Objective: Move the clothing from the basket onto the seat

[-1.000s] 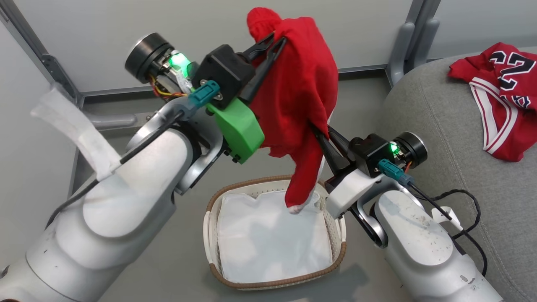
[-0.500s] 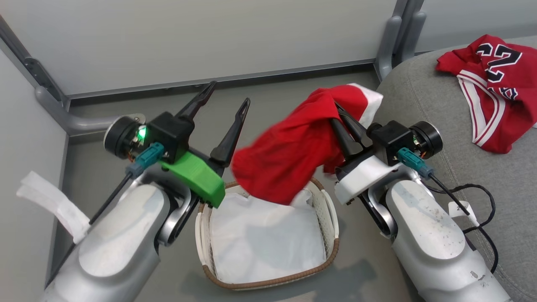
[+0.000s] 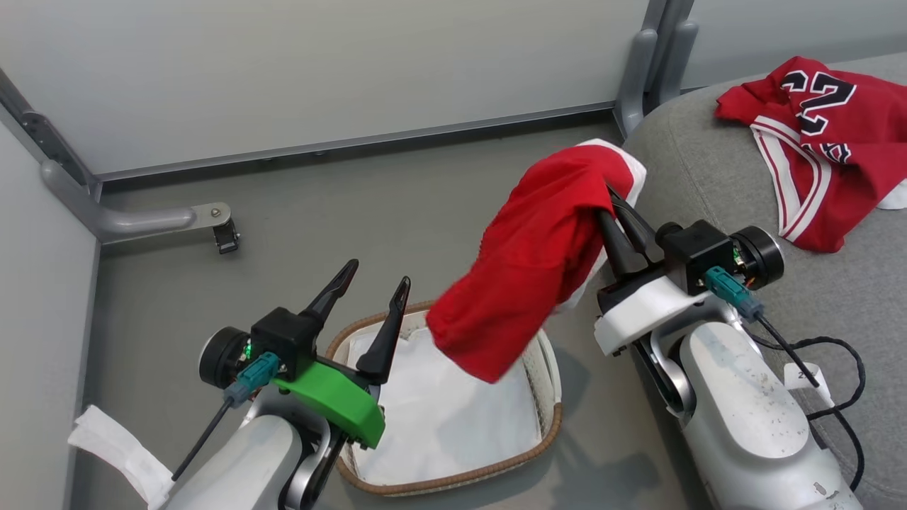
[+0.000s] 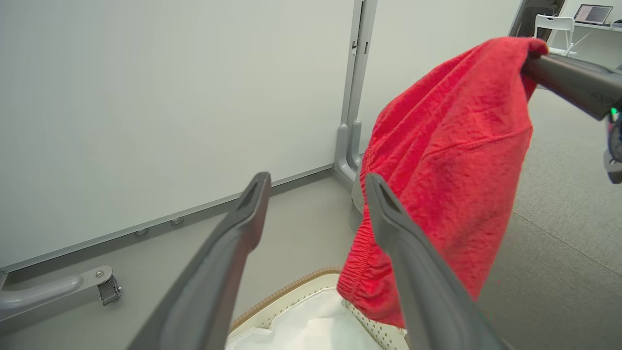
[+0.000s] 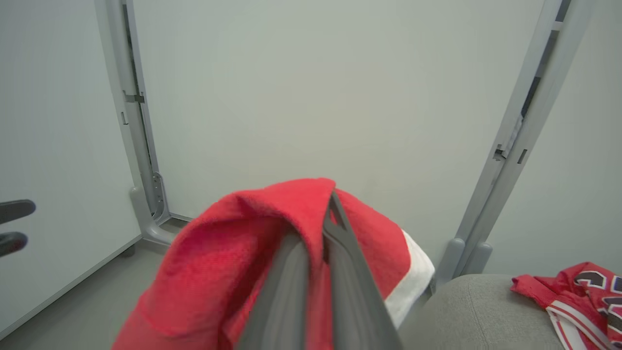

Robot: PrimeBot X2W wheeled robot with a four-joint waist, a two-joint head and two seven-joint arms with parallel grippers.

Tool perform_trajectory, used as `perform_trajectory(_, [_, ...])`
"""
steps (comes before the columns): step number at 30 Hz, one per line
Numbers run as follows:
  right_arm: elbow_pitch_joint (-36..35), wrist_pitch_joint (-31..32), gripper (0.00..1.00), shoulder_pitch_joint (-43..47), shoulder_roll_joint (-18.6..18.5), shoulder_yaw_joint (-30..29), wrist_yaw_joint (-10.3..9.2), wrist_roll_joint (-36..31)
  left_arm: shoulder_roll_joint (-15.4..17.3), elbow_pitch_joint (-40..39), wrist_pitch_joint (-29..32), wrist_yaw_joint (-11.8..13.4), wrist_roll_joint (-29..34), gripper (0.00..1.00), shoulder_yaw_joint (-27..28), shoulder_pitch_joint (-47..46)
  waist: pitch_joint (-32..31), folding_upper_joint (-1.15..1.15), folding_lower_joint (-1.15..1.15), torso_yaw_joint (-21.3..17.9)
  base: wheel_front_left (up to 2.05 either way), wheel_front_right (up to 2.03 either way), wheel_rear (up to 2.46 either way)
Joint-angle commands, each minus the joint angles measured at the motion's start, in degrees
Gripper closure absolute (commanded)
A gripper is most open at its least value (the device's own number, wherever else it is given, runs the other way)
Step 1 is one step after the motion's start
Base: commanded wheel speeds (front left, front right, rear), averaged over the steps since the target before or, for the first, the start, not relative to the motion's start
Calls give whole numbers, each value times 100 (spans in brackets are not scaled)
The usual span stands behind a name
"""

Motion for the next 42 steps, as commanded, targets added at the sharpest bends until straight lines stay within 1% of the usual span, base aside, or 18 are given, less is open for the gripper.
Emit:
perform_trajectory(1, [-45,-1,100,70,-22,-33,-8,-41,-31,13,-40,-1,40,0,-7,99,13,0,0,-62,0,0,0])
perform_trajectory(4, [-74,-1,100,120,-21,-68,-8,-80,-59,3,-53,-19,97,0,-26,137,28,0,0,-193,0,0,0])
perform_trajectory(8, [-138,-1,100,183,-22,-139,-8,-136,-109,-62,-76,-19,155,0,-30,172,49,0,0,-464,0,0,0])
perform_trajectory(18, [-485,-1,100,416,-18,-478,-8,-384,-172,-224,-102,-11,297,0,-79,72,411,0,0,-1513,0,0,0])
perform_trajectory(22, [-575,-1,100,472,-17,-680,-8,-438,-183,-211,-81,-37,391,0,-149,-69,596,0,0,-1840,0,0,0])
perform_trajectory(26, [-630,-1,100,463,-16,-752,-8,-422,-188,-177,-22,-51,452,0,-211,-159,746,0,0,-2050,0,0,0])
perform_trajectory(30, [-594,-1,100,395,-14,-732,-8,-463,-194,-150,-14,-57,493,0,-245,-239,877,0,0,-2111,0,0,0])
perform_trajectory(33, [-533,-1,100,244,-17,-707,-8,-564,-201,-149,-3,-85,516,0,-270,-307,967,0,0,-2060,0,0,0])
perform_trajectory(36, [-435,-1,100,12,-40,-762,-8,-693,-229,-142,4,-79,526,0,-287,-365,1077,0,0,-1925,0,0,0])
perform_trajectory(40, [-295,-1,100,-486,-181,-920,-8,-705,-246,-136,-9,-65,553,0,-293,-414,1243,0,0,-1696,0,0,0])
perform_trajectory(42, [-180,-1,100,-830,-359,-958,-8,-711,-253,-158,-16,-30,566,0,-277,-456,1355,0,0,-1571,0,0,0])
